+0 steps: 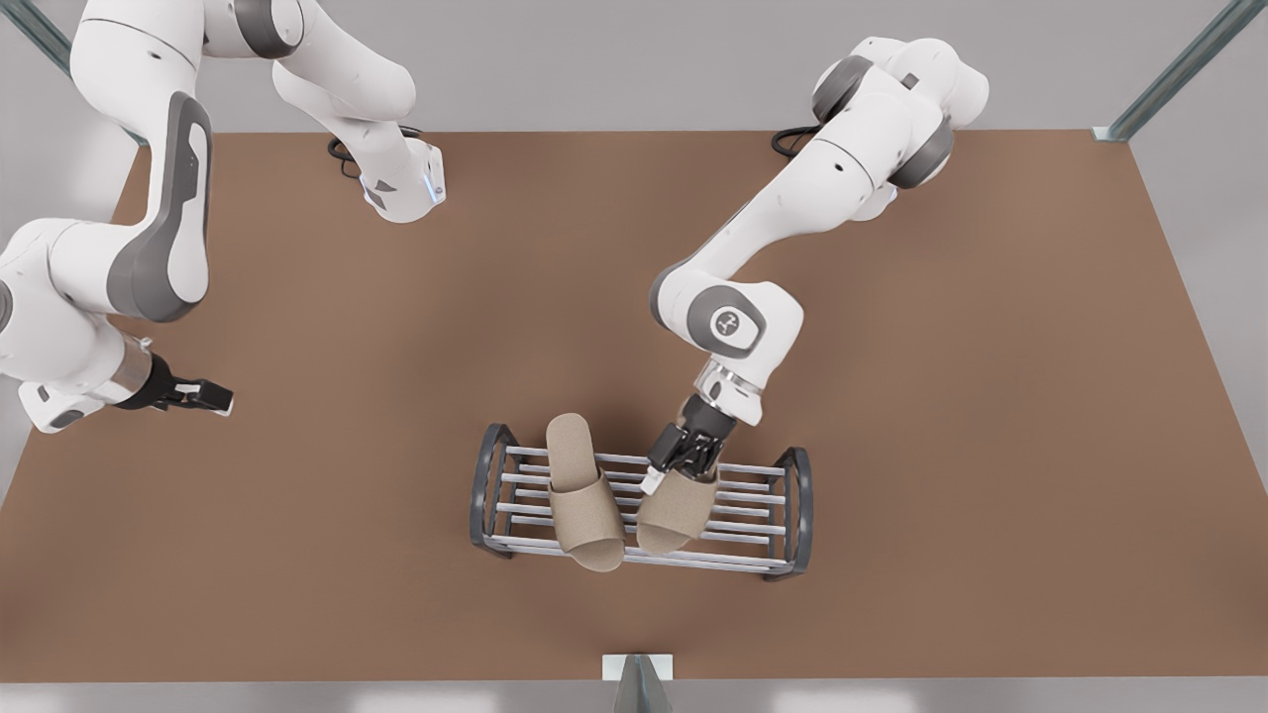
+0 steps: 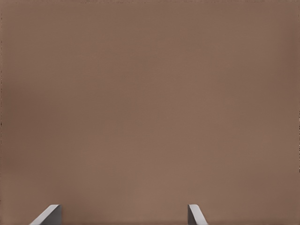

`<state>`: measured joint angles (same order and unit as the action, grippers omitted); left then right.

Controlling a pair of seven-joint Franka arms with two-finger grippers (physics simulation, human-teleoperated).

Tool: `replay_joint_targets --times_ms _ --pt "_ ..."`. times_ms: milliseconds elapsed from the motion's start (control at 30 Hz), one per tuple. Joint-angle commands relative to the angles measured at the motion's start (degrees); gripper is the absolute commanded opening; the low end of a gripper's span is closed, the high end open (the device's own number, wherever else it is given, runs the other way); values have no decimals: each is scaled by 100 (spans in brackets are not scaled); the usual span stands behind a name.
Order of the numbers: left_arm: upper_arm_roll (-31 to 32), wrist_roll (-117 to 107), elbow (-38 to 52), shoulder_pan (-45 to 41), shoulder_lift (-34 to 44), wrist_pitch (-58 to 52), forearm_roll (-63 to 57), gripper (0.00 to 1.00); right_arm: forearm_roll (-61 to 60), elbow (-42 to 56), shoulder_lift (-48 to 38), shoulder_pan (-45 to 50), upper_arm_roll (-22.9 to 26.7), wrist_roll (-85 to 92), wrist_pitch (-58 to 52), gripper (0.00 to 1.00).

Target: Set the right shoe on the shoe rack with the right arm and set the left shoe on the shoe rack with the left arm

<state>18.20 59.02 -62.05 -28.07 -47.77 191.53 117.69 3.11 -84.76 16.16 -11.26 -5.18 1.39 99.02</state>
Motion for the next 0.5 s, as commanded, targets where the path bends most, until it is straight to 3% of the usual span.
replay_joint_targets --times_ms 0,400,467 --pt "-9 -145 26 3 -31 -80 -45 100 23 82 1 18 -106 -315 -23 100" --pt "-53 -189 167 -41 -295 -54 -10 100 -12 143 -25 18 -124 -315 -120 100" --pt "-53 -197 -290 21 13 -81 8 100 -47 161 -122 18 -159 -333 -287 100"
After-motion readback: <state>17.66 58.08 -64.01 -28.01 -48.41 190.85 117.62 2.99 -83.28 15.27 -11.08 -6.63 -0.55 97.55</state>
